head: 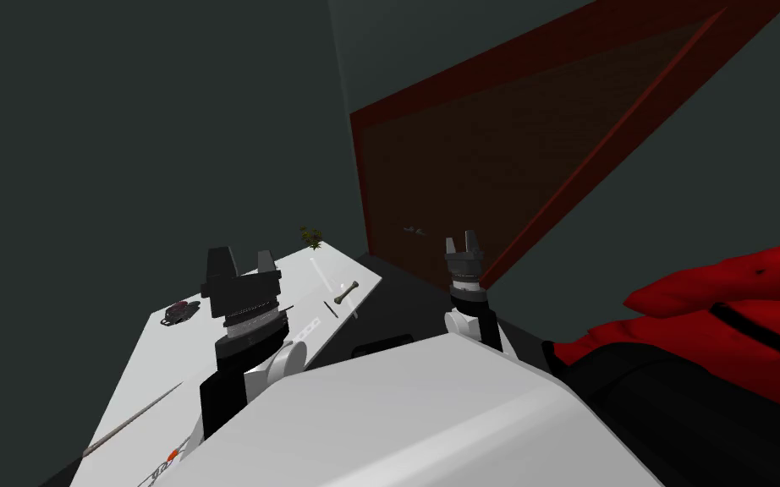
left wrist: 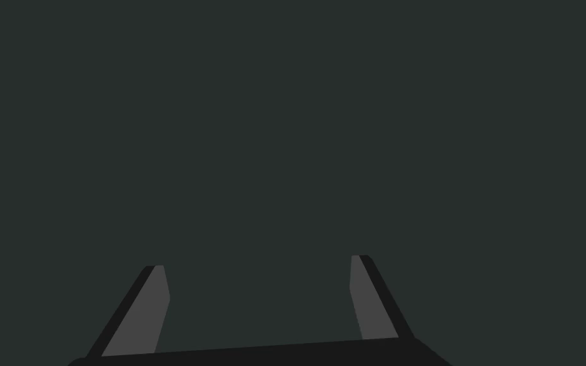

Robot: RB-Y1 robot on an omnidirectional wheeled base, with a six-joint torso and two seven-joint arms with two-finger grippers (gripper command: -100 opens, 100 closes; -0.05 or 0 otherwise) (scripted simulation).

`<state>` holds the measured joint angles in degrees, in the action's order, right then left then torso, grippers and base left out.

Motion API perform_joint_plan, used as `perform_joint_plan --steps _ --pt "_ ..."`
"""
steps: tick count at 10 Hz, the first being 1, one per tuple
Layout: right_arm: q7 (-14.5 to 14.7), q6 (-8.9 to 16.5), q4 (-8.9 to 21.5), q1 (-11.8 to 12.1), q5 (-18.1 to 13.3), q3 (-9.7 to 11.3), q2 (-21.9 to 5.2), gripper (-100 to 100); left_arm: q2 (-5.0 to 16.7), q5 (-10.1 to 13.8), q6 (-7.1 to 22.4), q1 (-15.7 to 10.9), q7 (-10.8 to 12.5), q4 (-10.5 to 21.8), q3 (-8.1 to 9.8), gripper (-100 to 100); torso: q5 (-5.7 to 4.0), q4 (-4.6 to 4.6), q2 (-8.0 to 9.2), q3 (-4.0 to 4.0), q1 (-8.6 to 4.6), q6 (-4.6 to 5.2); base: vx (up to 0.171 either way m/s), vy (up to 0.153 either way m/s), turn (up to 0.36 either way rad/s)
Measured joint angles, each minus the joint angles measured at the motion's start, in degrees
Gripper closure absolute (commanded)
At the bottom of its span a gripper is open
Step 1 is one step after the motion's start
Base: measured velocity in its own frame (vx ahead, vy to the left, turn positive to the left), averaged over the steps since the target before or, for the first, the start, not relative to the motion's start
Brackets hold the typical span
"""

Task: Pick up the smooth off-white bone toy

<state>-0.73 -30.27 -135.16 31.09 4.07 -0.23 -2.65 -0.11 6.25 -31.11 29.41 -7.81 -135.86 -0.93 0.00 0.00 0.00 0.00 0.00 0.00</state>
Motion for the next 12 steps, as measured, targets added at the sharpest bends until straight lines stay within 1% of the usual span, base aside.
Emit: perform_joint_plan --steps 2,3,5,6,7,8,9,10,11,12 --pt "0.00 0.00 0.00 0.00 0.00 0.00 0.01 0 2.51 0.47 0.87 0.15 0.38 0.88 0.96 -100 -0.04 0.00 -0.01 -0.01 -0.20 0.00 0.003 -0.072 0.001" --pt "0.00 0.00 0.00 0.00 0.00 0.01 0.01 0 3.86 0.76 1.89 0.07 0.61 1.48 1.65 -100 -0.06 0.00 -0.01 -0.01 -0.27 0.00 0.001 -0.086 0.002" --pt "0.00 0.00 0.00 0.00 0.00 0.01 0.01 0 6.36 1.64 5.35 -0.36 1.22 2.84 3.68 -100 -0.08 -0.01 -0.04 -0.02 -0.40 0.00 0.014 -0.124 0.003" --pt "0.00 0.00 0.00 0.00 0.00 0.01 0.01 0 7.10 1.78 6.88 0.12 1.33 3.53 4.14 -100 -0.11 -0.02 -0.06 -0.03 -0.49 0.00 0.018 -0.106 0.008" --pt "0.00 0.00 0.00 0.00 0.00 0.01 0.01 0 7.67 2.07 7.98 -0.06 1.53 4.10 4.80 -100 -0.10 -0.02 -0.07 -0.04 -0.42 0.00 0.020 -0.091 0.000" --pt "0.00 0.00 0.00 0.00 0.00 0.01 0.01 0 8.42 2.54 9.40 -0.31 1.92 5.10 5.89 -100 -0.08 -0.02 -0.08 -0.05 -0.35 0.00 0.029 -0.136 -0.002" --pt "0.00 0.00 0.00 0.00 0.00 0.01 0.01 0 9.38 3.29 11.21 0.14 2.58 5.45 7.47 -100 -0.11 -0.02 -0.10 -0.06 -0.48 0.00 0.025 -0.100 0.015" --pt "0.00 0.00 0.00 0.00 0.00 0.01 0.01 0 9.66 3.52 12.74 -0.14 2.85 6.02 8.08 -100 -0.10 -0.02 -0.11 -0.06 -0.39 0.00 0.027 -0.086 -0.002" --pt "0.00 0.00 0.00 0.00 0.00 0.01 0.01 0 10.49 4.24 14.90 -0.23 3.41 6.42 9.63 -100 -0.08 -0.02 -0.11 -0.06 -0.33 0.00 0.022 -0.129 0.002" --pt "0.00 0.00 0.00 0.00 0.00 0.01 0.01 0 10.79 4.56 16.04 0.02 3.80 8.45 10.54 -100 -0.09 -0.03 -0.10 -0.06 -0.45 0.00 0.009 -0.110 0.012"
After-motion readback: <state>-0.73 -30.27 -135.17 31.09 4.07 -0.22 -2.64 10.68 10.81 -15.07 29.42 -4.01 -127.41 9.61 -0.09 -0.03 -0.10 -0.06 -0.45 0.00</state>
